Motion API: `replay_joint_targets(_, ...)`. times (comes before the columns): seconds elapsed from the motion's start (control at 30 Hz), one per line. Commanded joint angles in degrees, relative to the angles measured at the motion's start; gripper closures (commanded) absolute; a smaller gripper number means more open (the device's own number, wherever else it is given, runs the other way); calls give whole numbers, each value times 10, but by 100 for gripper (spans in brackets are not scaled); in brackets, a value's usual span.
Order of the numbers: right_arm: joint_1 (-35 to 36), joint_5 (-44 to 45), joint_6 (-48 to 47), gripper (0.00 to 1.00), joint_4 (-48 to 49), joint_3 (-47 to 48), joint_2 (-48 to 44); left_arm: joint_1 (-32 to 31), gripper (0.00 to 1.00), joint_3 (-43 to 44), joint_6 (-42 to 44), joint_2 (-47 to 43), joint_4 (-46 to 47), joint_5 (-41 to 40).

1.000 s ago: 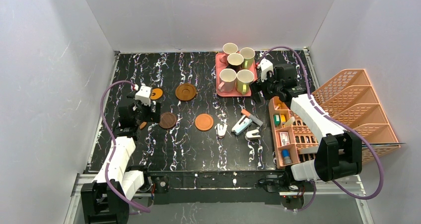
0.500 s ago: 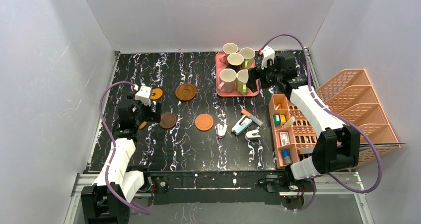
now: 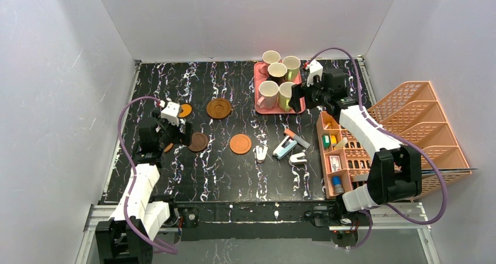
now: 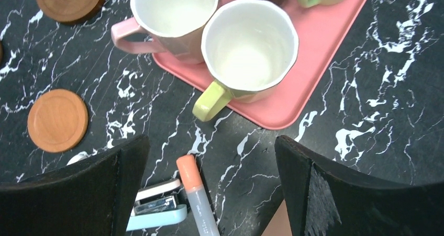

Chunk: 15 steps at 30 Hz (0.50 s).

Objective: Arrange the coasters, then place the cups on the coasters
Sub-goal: Pick up the cup from the tray.

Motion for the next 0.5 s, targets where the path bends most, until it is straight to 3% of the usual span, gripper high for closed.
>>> replay_joint_targets(0.0,-1,34,36,2,56,5,7,3,2,-11,7,-12,3,13)
replay_joint_targets(0.27,9,77,52,2,52,23,51,3,2,-13,8,-4,11,7)
replay_joint_targets(0.47,10,70,22,2,-24,110,83,3,2,-14,10,0,13,5)
